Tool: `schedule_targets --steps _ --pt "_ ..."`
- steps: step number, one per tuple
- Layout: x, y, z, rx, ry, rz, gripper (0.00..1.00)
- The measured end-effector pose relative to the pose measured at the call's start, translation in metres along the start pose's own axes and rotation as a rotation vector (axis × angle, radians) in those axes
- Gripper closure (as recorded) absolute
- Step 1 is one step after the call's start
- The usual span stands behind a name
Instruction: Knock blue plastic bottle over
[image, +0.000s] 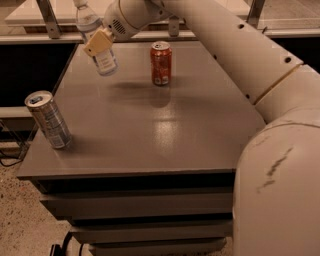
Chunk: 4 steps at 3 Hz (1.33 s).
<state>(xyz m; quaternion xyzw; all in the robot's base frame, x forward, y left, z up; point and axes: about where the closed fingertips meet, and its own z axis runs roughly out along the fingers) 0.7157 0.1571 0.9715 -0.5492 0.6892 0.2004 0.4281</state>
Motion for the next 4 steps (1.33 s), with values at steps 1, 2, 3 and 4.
schedule_targets --steps 1,2,3,4 --pt "0.030 0.022 -0.032 -0.038 0.124 0.059 1.00" --pt "0.064 0.039 -0.062 -0.038 0.232 0.123 1.00" --pt "0.097 0.048 -0.094 -0.009 0.328 0.163 1.00" --pt "0.122 0.055 -0.120 0.012 0.391 0.167 1.00"
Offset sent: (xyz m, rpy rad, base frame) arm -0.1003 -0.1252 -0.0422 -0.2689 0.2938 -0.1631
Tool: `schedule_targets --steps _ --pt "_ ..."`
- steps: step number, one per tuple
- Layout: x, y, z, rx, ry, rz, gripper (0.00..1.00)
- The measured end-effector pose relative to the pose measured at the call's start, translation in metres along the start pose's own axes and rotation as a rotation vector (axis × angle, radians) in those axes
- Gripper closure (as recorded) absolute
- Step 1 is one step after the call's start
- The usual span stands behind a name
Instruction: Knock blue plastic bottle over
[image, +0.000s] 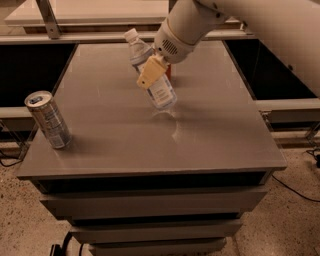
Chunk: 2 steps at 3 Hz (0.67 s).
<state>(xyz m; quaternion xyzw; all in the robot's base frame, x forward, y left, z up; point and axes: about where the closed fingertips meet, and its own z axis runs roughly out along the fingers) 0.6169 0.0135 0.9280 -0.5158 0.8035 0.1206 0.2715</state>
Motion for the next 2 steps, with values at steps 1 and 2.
schedule_targets --steps 1,2 --pt "0.020 0.000 -0.016 0.027 0.067 -0.048 1.00" --pt "0.035 0.004 -0.022 0.029 0.154 -0.114 1.00"
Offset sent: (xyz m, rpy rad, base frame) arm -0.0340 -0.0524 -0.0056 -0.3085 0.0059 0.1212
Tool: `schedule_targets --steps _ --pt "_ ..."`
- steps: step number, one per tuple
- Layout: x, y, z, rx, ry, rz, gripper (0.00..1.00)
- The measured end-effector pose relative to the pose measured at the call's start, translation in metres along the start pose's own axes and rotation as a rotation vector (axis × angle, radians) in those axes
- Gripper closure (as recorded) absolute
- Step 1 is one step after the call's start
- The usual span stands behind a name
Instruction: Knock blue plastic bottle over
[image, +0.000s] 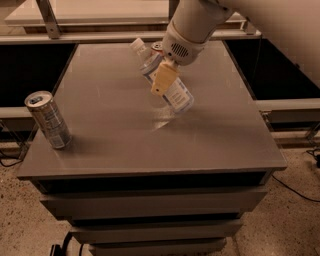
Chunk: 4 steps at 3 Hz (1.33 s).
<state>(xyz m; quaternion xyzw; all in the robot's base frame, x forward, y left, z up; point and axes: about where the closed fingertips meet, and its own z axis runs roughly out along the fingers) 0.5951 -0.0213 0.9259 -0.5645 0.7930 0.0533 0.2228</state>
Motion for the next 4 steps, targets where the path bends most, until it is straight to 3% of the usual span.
schedule_targets --steps 3,4 --pt "0.037 0.029 0.015 -0.087 0.160 -0.106 1.00" --pt "0.040 0.036 0.021 -0.096 0.157 -0.105 0.82"
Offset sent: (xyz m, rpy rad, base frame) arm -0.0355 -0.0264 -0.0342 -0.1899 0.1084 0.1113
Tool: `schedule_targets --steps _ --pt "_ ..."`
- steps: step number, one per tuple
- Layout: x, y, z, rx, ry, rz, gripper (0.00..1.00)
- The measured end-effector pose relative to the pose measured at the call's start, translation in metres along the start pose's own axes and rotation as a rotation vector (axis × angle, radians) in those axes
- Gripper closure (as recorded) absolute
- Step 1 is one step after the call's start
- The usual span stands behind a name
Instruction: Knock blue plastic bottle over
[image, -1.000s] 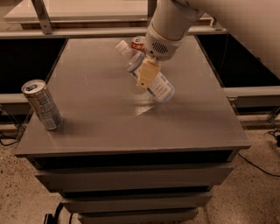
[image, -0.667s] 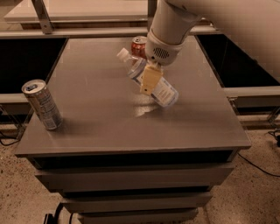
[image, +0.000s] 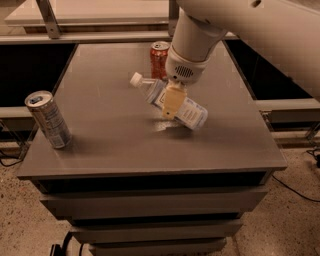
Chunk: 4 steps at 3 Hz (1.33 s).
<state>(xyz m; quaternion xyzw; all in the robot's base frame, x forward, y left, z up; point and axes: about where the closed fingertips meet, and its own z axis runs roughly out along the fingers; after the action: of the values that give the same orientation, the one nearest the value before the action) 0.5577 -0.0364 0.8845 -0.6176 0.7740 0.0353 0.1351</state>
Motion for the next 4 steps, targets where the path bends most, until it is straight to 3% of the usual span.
schedule_targets --steps 3,4 --pt "-0.020 0.006 0.029 -0.027 -0.067 -0.033 0.12" --pt "-0.025 0.004 0.035 -0.038 -0.075 -0.045 0.00"
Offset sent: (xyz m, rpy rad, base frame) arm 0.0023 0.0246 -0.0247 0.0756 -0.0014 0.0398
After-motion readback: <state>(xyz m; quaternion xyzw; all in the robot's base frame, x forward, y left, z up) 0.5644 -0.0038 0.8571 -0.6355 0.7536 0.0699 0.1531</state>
